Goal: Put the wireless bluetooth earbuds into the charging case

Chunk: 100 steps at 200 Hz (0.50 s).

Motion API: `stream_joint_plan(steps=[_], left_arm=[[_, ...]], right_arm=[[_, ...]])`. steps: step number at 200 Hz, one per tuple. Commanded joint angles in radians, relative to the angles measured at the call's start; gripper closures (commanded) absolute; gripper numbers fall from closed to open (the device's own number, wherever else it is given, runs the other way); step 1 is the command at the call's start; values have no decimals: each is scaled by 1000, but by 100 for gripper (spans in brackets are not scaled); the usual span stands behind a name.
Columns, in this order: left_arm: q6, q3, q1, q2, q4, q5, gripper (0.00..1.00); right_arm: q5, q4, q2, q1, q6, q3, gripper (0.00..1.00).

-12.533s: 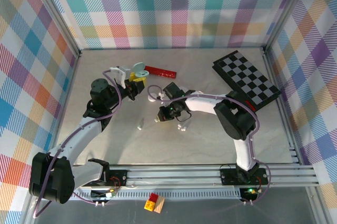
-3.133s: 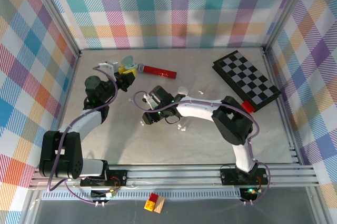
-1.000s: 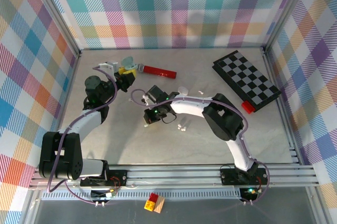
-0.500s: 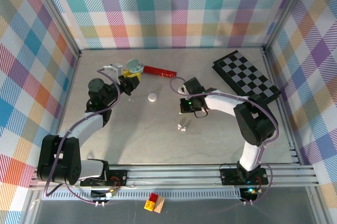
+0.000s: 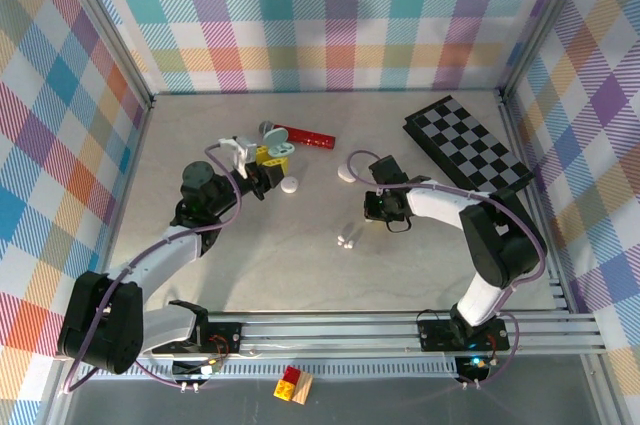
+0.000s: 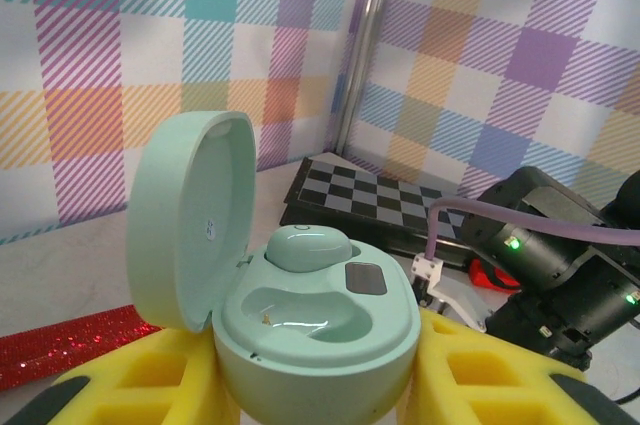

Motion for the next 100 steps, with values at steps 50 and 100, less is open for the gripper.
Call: stream_joint_plan(steps=[50,100], left_arm=[[32,-6,-10,4,5,-6,63],[34,-1,-13,7,-2,-3,63]], right_arm=[[-55,-38,-48,3,-137,35,50],[-111,-34,21,2,-184,77,49]])
